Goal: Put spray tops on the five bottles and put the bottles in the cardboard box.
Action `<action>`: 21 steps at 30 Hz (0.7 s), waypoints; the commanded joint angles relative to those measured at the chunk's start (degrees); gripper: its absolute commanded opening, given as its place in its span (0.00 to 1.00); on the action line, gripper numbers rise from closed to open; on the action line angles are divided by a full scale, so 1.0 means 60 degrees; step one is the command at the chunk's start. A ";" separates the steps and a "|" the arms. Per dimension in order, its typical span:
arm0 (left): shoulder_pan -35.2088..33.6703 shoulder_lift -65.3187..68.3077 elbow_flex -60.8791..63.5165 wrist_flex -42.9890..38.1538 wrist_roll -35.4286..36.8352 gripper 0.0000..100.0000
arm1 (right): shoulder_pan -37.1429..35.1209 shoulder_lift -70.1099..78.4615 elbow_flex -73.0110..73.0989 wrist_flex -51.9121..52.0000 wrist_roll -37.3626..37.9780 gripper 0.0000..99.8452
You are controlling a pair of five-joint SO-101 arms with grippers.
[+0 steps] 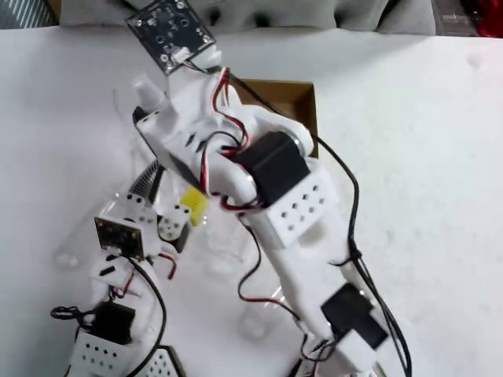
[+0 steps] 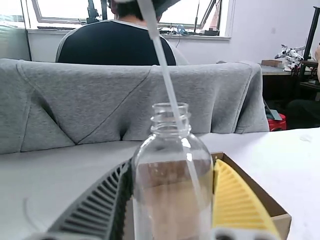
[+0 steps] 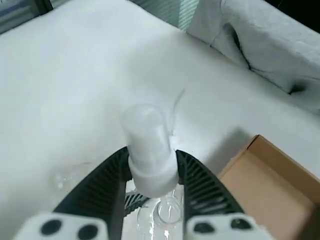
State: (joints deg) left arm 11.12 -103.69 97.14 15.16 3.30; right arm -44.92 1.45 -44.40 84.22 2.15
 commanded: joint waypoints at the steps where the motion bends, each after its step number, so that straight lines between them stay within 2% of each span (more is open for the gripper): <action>1: -0.0110 -0.0183 -0.0029 -0.0073 -0.0044 0.02 | 0.0110 0.0315 -0.1333 0.0828 0.0103 0.01; 8: -0.0110 -0.0183 -0.0029 -0.0059 -0.0044 0.02 | 0.0081 0.1179 -0.2769 0.2308 0.0908 0.02; 14: -0.0110 -0.0183 -0.0029 -0.0059 -0.0044 0.02 | 0.0095 0.1253 -0.2842 0.2352 0.0908 0.19; 21: -0.0110 -0.0183 -0.0029 -0.0059 -0.0044 0.02 | 0.0125 0.1238 -0.2930 0.2322 0.0908 0.18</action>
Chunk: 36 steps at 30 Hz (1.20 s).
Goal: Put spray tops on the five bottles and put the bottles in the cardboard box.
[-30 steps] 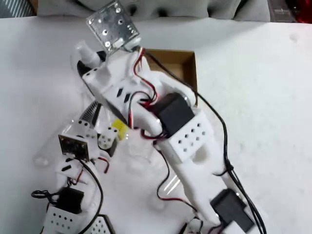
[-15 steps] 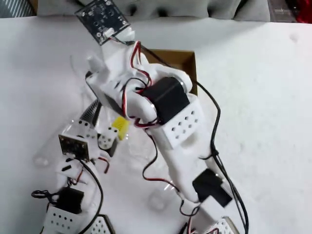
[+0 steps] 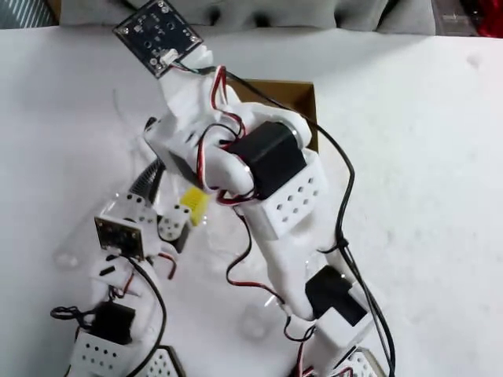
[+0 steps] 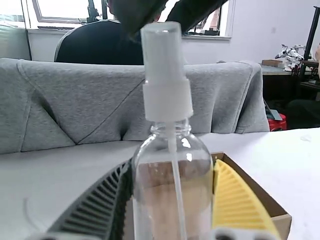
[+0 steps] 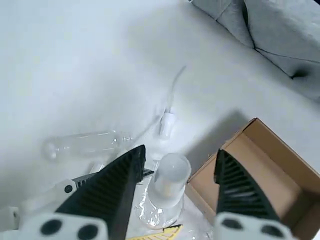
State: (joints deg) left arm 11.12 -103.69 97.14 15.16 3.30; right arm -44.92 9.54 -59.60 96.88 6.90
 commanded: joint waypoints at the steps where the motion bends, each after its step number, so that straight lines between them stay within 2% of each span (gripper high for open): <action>1: -0.0110 -0.0183 -0.0029 -0.0059 -0.0044 0.02 | 0.0125 -0.0110 -0.0396 0.0198 0.0103 0.18; 8: -0.0110 -0.0183 -0.0029 -0.0044 -0.0044 0.02 | 0.0403 -0.0051 -0.1070 0.0051 0.0059 0.16; 12: -0.0110 -0.0183 -0.0029 -0.0044 -0.0044 0.02 | 0.0637 -0.0037 -0.1187 -0.0081 0.0044 0.00; 14: -0.0110 -0.0183 -0.0029 -0.0044 -0.0044 0.02 | 0.0681 -0.0007 -0.1128 -0.0154 0.0044 0.04; 23: -0.0110 -0.0183 -0.0029 -0.0044 -0.0044 0.02 | 0.0667 0.0872 -0.1216 0.0212 0.0147 0.01; 30: -0.0110 -0.0183 -0.0029 -0.0044 -0.0044 0.02 | 0.0681 0.0125 -0.1216 0.0212 0.0088 0.01; 36: -0.0110 -0.0183 -0.0029 0.0059 -0.0029 0.02 | 0.1707 -0.0711 -0.1143 0.0227 0.0059 0.02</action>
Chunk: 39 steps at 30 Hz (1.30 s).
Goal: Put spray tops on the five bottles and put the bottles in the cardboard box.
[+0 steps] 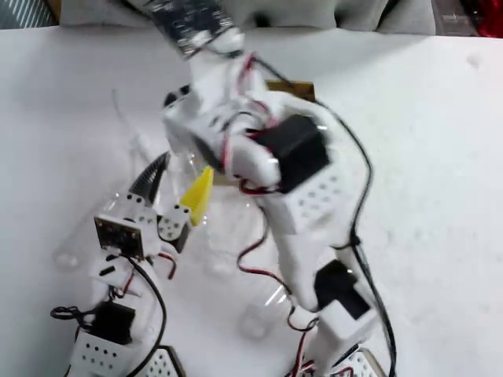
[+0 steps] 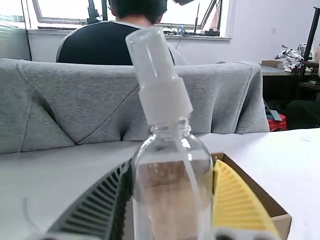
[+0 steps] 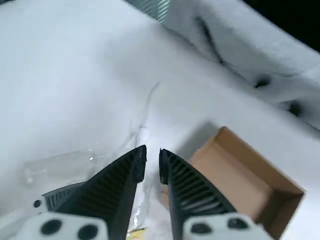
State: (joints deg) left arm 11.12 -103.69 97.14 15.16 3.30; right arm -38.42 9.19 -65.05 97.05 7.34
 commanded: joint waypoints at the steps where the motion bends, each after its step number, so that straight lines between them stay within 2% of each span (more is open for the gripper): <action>1: -0.0110 -0.0183 -0.0029 0.0147 -0.0029 0.02 | 0.0857 -0.0711 -0.0220 0.0212 -0.0015 0.02; 7: -0.0110 -0.0183 -0.0029 0.0308 -0.0015 0.02 | 0.1678 -0.1282 0.0176 0.0300 0.0059 0.02; 17: -0.0388 -0.0154 -0.1114 0.1993 -0.0015 0.02 | 0.1912 -0.4315 0.6374 0.0051 -0.0015 0.02; 27: -0.0637 -0.0139 -0.2769 0.3209 -0.0015 0.02 | 0.1897 -0.6850 1.0725 -0.0022 0.0059 0.02; 30: -0.0711 -0.0125 -0.3018 0.3238 -0.0015 0.02 | 0.1868 -0.7377 1.2103 -0.0696 0.0059 0.02; 34: -0.0725 0.0022 -0.3311 0.3209 -0.0015 0.02 | 0.1297 -0.7919 1.4168 -0.2586 -0.0015 0.02; 39: -0.0740 0.1707 -0.4337 0.3136 -0.0015 0.02 | 0.0842 -0.8930 1.6264 -0.4755 -0.0029 0.02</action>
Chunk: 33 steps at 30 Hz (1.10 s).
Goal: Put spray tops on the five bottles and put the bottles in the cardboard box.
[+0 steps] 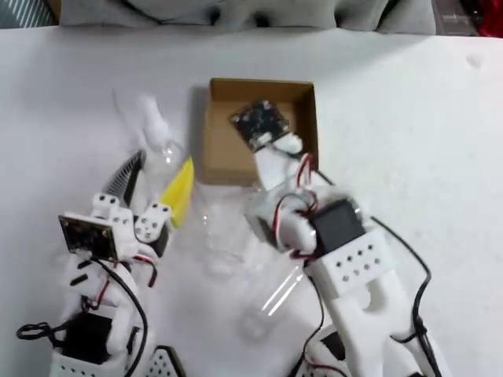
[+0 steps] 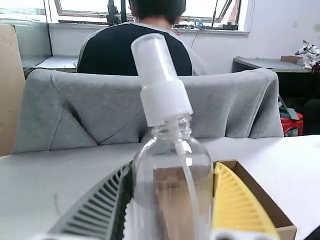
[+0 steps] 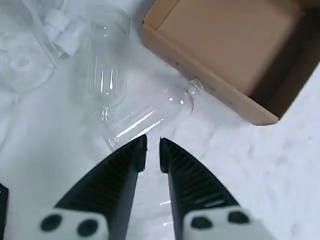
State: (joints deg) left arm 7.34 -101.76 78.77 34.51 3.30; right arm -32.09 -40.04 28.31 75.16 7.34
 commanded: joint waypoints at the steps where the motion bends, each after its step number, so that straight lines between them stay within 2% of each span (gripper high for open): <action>1: -0.0095 0.1824 -0.1568 -0.0117 -0.0015 0.02 | -0.0212 -0.0945 0.1084 -0.1458 -0.0029 0.02; 6: -0.0037 0.3729 -0.2637 -0.1524 0.0161 0.02 | -0.0227 -0.1883 0.2799 -0.3011 -0.0088 0.02; 10: -0.0037 0.5341 -0.3297 -0.2711 0.1553 0.02 | -0.0212 -0.2703 0.4015 -0.4359 -0.1495 0.02; 14: -0.0037 0.7128 -0.4073 -0.3619 0.2271 0.02 | -0.0227 -0.3875 0.5201 -0.5634 -0.2491 0.02; 17: -0.0037 0.8476 -0.4674 -0.4278 0.2359 0.02 | -0.0271 -0.4886 0.6139 -0.6601 -0.2564 0.02; 21: -0.0051 0.9956 -0.5377 -0.4908 0.2359 0.02 | -0.1004 -0.6132 0.7443 -0.7934 -0.2549 0.02; 27: -0.0007 1.0264 -0.5451 -0.4571 0.2359 0.02 | -0.2440 -0.7216 0.8908 -0.9399 -0.2520 0.02; 33: 0.0447 0.8725 -0.4894 -0.3692 0.2330 0.02 | -0.2513 -0.7245 0.9128 -0.9985 -0.2520 0.02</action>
State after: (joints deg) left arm 8.13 -41.19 49.76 10.33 16.66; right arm -46.33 -82.68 83.69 16.97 -7.60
